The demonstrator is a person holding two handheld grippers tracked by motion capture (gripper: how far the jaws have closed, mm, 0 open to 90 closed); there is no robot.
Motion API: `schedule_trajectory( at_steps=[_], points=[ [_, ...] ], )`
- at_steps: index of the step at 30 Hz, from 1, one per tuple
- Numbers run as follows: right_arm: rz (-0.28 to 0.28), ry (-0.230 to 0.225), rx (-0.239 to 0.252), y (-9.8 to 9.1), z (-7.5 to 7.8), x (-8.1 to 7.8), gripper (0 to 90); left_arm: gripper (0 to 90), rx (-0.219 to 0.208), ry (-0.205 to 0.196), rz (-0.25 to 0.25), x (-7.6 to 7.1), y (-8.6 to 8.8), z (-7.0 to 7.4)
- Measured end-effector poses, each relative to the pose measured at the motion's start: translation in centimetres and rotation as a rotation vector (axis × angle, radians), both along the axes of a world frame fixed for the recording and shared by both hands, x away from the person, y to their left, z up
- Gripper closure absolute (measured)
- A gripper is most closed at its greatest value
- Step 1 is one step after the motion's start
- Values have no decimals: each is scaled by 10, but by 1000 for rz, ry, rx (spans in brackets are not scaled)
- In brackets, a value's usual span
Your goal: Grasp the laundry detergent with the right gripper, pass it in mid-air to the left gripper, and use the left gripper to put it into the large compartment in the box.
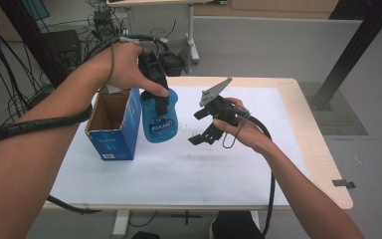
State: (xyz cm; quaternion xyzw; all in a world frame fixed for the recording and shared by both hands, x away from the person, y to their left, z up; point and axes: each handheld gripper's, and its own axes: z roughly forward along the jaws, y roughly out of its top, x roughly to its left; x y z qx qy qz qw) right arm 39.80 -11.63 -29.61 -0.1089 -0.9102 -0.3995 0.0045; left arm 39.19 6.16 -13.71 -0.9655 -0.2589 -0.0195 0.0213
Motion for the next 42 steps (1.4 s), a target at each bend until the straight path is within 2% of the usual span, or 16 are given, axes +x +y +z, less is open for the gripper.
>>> schedule_trajectory(
  at_steps=[2, 9, 12, 14, 15, 24, 29, 31, 35, 36, 38, 42],
  points=[
    [-15, -9, -11, -7, 2, -4, 33, 375, 1, -2, 17, 1, 0, 5],
    [-81, -5, -74, -38, 5, -15, 38, 376, -13, -8, 143, 4, 1, 30],
    [-103, -8, -106, -51, 7, -18, 38, 376, -27, -35, 208, 6, 1, 42],
    [-112, -7, -114, -58, 8, -20, 39, 376, -25, -53, 231, 7, 1, 48],
    [-116, -8, -115, -61, 8, -21, 39, 376, -25, -60, 261, 8, 2, 52],
    [-169, -1, -142, -87, 11, -29, 41, 375, -40, -117, 408, 17, 16, 81],
    [-178, -11, -169, -93, 14, -33, 42, 375, -52, -138, 524, 23, 28, 98],
    [-183, -11, -173, -95, 16, -34, 44, 375, -56, -143, 552, 25, 33, 103],
    [-183, -20, -187, -98, 21, -37, 45, 375, -64, -165, 653, 30, 50, 119],
    [-182, -20, -189, -98, 21, -38, 45, 375, -74, -176, 691, 31, 55, 123],
    [-182, -26, -196, -99, 24, -39, 45, 375, -73, -184, 727, 33, 61, 129],
    [-183, -36, -195, -99, 27, -41, 45, 375, -75, -204, 858, 38, 80, 140]
  ],
)
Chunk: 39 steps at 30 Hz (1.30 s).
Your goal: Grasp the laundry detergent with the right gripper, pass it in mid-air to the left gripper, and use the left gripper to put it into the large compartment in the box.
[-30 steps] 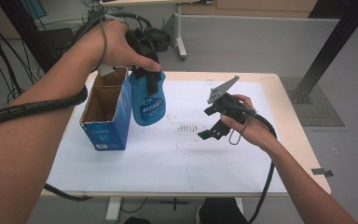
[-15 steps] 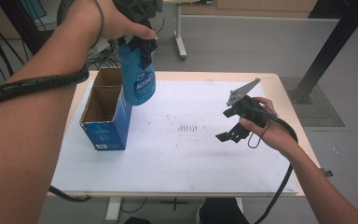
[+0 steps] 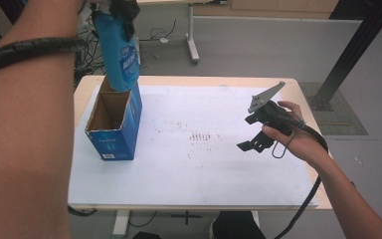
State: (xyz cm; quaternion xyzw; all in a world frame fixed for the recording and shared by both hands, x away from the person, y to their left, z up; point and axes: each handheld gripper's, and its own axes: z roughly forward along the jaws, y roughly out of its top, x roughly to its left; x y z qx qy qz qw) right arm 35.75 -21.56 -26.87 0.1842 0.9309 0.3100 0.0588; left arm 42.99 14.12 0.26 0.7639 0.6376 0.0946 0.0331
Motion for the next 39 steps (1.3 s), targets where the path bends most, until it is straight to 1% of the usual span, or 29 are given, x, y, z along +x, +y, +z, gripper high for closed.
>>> schedule_trajectory(
  at_steps=[3, 5, 9, 13, 18, 20, 21, 26, 32, 39],
  points=[
    [8, 2, -5, 1, 0, -1, 46, 375, -16, -7, 95, 4, 14, 2],
    [11, 3, -11, 0, -1, -1, 46, 375, -21, -17, 139, 7, 21, 1],
    [3, 7, -13, -4, -4, 0, 47, 375, -38, -26, 204, 10, 36, -5],
    [-8, 14, -17, -10, -7, 2, 47, 375, -56, -27, 248, 14, 47, -14],
    [-21, 16, -25, -16, -10, 3, 47, 375, -61, -18, 267, 18, 53, -24],
    [-22, 17, -30, -18, -11, 3, 47, 375, -70, -14, 275, 20, 55, -26],
    [-23, 16, -32, -18, -11, 3, 47, 375, -74, -19, 278, 20, 56, -28],
    [-28, 18, -37, -19, -13, 3, 48, 375, -81, -18, 287, 22, 60, -34],
    [-22, 24, -45, -17, -17, 4, 49, 375, -83, -17, 299, 22, 67, -46],
    [-13, 28, -57, -14, -19, 4, 49, 375, -89, 0, 310, 22, 74, -69]
  ],
)
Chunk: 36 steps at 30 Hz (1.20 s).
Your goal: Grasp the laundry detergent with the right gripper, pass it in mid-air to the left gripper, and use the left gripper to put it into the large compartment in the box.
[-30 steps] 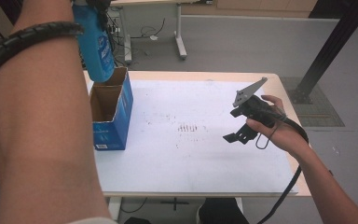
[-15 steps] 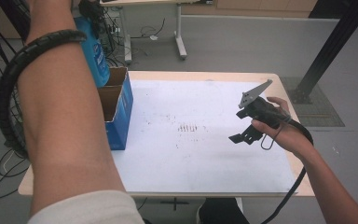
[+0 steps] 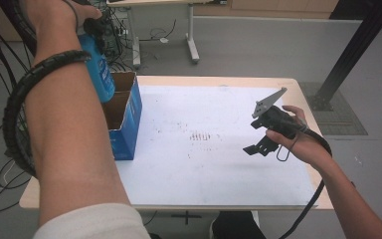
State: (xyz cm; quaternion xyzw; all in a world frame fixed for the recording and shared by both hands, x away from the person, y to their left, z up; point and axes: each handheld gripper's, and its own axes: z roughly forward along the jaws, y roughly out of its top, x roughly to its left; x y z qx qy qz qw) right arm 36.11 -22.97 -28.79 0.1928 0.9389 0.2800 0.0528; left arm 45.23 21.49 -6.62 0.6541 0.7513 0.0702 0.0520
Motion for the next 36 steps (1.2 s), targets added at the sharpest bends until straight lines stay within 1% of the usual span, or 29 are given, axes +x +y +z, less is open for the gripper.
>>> schedule_trajectory(
  at_steps=[7, 15, 18, 21, 25, 29, 30, 33, 36],
  points=[
    [3, -1, -8, 2, -1, -1, 49, 375, -13, 10, 1, 1, 4, -25],
    [7, 0, -18, 2, -2, -2, 50, 375, -26, 26, -1, 1, 7, -59],
    [5, -2, -21, 2, -2, -2, 49, 375, -25, 34, -5, 1, 8, -70],
    [4, -1, -22, 2, -2, -2, 49, 375, -24, 31, -2, 1, 9, -80],
    [9, -2, -29, 4, -3, -2, 49, 375, -20, 37, -11, 1, 10, -94],
    [8, 1, -34, 6, -5, -2, 51, 375, -17, 36, -15, 1, 10, -108],
    [6, 0, -35, 6, -5, -2, 50, 375, -17, 37, -19, 1, 10, -114],
    [5, 4, -36, 6, -7, -2, 51, 375, -16, 35, -22, 1, 10, -126],
    [6, 7, -42, 7, -9, -2, 51, 375, -21, 45, -28, 1, 9, -139]
  ],
)
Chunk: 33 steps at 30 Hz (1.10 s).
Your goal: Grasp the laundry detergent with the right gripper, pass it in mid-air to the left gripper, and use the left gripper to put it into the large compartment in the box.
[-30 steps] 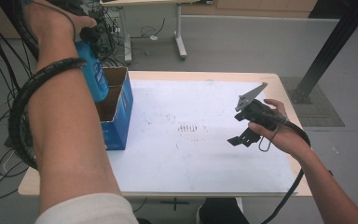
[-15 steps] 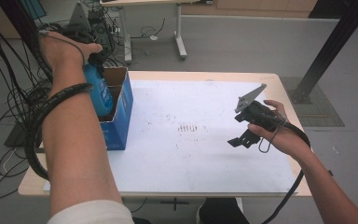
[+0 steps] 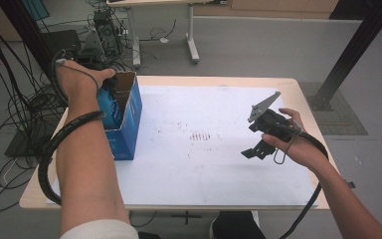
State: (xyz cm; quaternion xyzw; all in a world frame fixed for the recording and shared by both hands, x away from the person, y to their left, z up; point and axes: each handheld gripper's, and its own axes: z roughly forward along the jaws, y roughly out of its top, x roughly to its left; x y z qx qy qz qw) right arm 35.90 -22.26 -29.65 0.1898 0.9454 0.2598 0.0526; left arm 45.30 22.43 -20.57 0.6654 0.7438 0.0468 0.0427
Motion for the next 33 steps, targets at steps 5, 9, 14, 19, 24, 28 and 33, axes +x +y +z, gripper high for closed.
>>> schedule_trajectory(
  at_steps=[5, 9, 14, 19, 24, 28, 33],
  points=[
    [1, 6, -6, 1, -1, 0, 51, 375, 6, 6, -13, 1, -3, -17],
    [1, 4, -4, 2, -1, 1, 51, 375, 12, 10, -21, 0, -6, -31],
    [1, 9, -7, 1, -4, 1, 51, 375, 13, 8, -27, -1, -7, -44],
    [3, 8, -10, 1, -5, 1, 51, 375, 15, 15, -32, -3, -7, -56],
    [-4, 10, -8, 0, -5, 1, 51, 375, 17, 27, -36, -7, -5, -70],
    [-4, 14, -13, 0, -6, 1, 51, 374, 17, 17, -41, -7, -5, -70],
    [2, 11, -12, 4, -6, 2, 51, 373, 16, 7, -43, -7, -5, -71]
  ],
)
